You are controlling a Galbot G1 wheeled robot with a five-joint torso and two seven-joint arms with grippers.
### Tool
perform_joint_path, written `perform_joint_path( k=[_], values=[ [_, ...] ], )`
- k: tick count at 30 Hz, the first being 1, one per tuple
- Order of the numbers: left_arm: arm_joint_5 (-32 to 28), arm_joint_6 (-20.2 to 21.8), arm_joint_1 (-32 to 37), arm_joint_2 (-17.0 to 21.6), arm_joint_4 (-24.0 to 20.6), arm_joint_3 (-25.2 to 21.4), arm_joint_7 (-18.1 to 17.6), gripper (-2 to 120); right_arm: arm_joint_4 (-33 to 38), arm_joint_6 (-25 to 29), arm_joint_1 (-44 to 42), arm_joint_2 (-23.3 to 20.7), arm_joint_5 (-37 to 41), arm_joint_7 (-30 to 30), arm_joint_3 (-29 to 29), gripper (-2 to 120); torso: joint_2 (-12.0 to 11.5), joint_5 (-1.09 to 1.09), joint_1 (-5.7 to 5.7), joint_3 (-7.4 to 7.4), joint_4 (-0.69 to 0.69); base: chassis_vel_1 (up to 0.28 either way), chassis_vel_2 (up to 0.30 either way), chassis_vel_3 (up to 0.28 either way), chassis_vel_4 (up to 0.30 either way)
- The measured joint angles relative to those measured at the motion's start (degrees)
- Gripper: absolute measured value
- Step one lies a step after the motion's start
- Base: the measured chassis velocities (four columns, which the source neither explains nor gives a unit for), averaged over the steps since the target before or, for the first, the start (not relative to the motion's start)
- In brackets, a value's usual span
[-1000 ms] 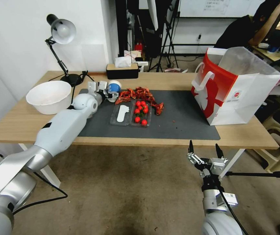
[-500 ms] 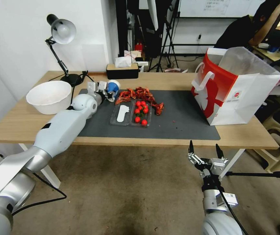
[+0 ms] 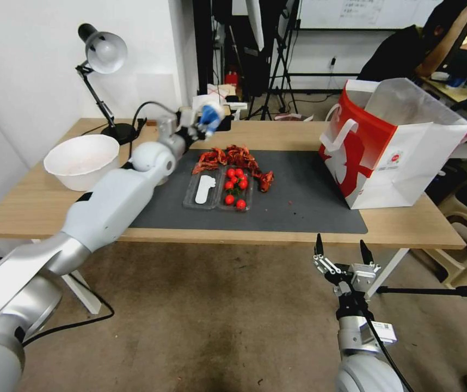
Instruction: Pick up the trash from the table and place it into the takeout bag.
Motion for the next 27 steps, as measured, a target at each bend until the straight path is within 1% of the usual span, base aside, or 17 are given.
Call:
perform_joint_path(
  k=[2, 3, 4, 7, 8, 9, 11, 13, 15, 16, 17, 18, 19, 21, 22, 25, 27],
  values=[
    [-1.26, -0.78, -0.80, -0.65, -0.80, 0.74, 0.75, 1, 0.01, 0.04, -0.07, 0.00, -0.01, 0.01, 0.01, 100, 0.00, 0.00, 0.00, 0.00, 0.01, 0.000, 0.000, 0.000, 0.000],
    [-3.47, -1.42, -2.45, -1.92, -2.45, 2.47, 1.19, 1, 0.02, 0.09, -0.18, 0.01, -0.01, 0.04, 0.08, 100, 0.00, 0.00, 0.00, 0.00, 0.01, 0.000, 0.000, 0.000, 0.000],
    [-3.47, -1.42, -2.45, -1.92, -2.45, 2.47, 1.19, 1, 0.02, 0.09, -0.18, 0.01, -0.01, 0.04, 0.08, 100, 0.00, 0.00, 0.00, 0.00, 0.01, 0.000, 0.000, 0.000, 0.000],
    [-6.39, -2.02, -5.59, -4.42, -4.39, 5.57, 1.66, 1, 0.03, 0.19, -0.28, 0.01, -0.02, 0.12, 0.25, 100, 0.00, 0.00, 0.00, 0.00, 0.01, 0.000, 0.000, 0.000, 0.000],
    [-6.39, -2.02, -5.59, -4.42, -4.39, 5.57, 1.66, 1, 0.03, 0.19, -0.28, 0.01, -0.02, 0.12, 0.25, 100, 0.00, 0.00, 0.00, 0.00, 0.01, 0.000, 0.000, 0.000, 0.000],
    [-7.69, -2.09, -7.00, -5.51, -4.84, 6.80, 1.70, 1, 0.04, 0.21, -0.27, 0.03, -0.02, 0.14, 0.29, 100, 0.00, 0.00, 0.00, 0.00, 0.01, 0.000, 0.000, 0.000, 0.000],
    [-10.69, -2.10, -10.53, -8.87, -4.92, 9.74, 1.81, 1, 0.09, 0.22, -0.24, 0.10, -0.02, 0.14, 0.29, 100, 0.00, -0.01, 0.00, 0.00, 0.01, 0.000, 0.000, 0.000, 0.000],
    [-11.09, -2.11, -11.32, -9.74, -4.65, 10.32, 1.82, 1, 0.09, 0.23, -0.23, 0.12, -0.02, 0.14, 0.29, 100, 0.00, 0.00, 0.00, 0.00, 0.00, 0.000, 0.000, 0.000, 0.000],
    [-12.01, -2.11, -14.36, -14.06, -2.32, 12.34, 1.95, 1, 0.20, 0.23, -0.12, 0.27, -0.04, 0.14, 0.24, 100, 0.00, 0.01, 0.00, 0.00, 0.00, 0.000, 0.000, 0.000, 0.000],
    [-12.01, -2.11, -14.36, -14.06, -2.32, 12.34, 1.95, 1, 0.20, 0.23, -0.12, 0.27, -0.04, 0.14, 0.24, 100, 0.00, 0.01, 0.00, 0.00, 0.00, 0.000, 0.000, 0.000, 0.000],
    [-12.12, -2.10, -15.17, -15.42, -1.32, 12.79, 2.08, 1, 0.26, 0.23, -0.10, 0.29, -0.04, 0.14, 0.23, 100, 0.00, 0.01, 0.00, 0.00, 0.00, 0.000, 0.000, 0.000, 0.000],
    [-12.18, -2.11, -16.67, -18.25, 0.92, 13.58, 2.43, 1, 0.43, 0.23, -0.09, 0.33, -0.05, 0.14, 0.22, 100, 0.00, 0.01, 0.00, 0.00, 0.02, 0.000, 0.000, 0.000, 0.000],
    [-12.18, -2.11, -16.67, -18.25, 0.92, 13.58, 2.43, 1, 0.43, 0.23, -0.09, 0.33, -0.05, 0.14, 0.22, 100, 0.00, 0.01, 0.00, 0.00, 0.02, 0.000, 0.000, 0.000, 0.000],
    [-12.12, -2.33, -18.36, -22.42, 5.25, 14.75, 3.56, 1, 0.87, 0.22, -0.09, 0.47, -0.07, 0.14, 0.23, 100, 0.00, 0.01, 0.00, 0.00, 0.00, 0.000, 0.000, 0.000, 0.000],
    [-12.12, -2.33, -18.36, -22.42, 5.25, 14.75, 3.56, 1, 0.87, 0.22, -0.09, 0.47, -0.07, 0.14, 0.23, 100, 0.00, 0.01, 0.00, 0.00, 0.00, 0.000, 0.000, 0.000, 0.000],
    [-11.78, -2.78, -19.21, -26.05, 9.62, 15.94, 4.89, 1, 1.33, 0.20, -0.25, 0.75, -0.16, 0.14, 0.23, 100, 0.00, 0.00, 0.00, 0.00, 0.00, 0.000, 0.000, 0.000, 0.000],
    [-11.64, -2.92, -19.30, -26.82, 10.71, 16.45, 5.22, 1, 1.38, 0.19, -0.28, 0.86, -0.20, 0.14, 0.23, 100, 0.00, 0.00, 0.00, 0.00, 0.00, 0.000, 0.000, 0.000, 0.000]
  ],
)
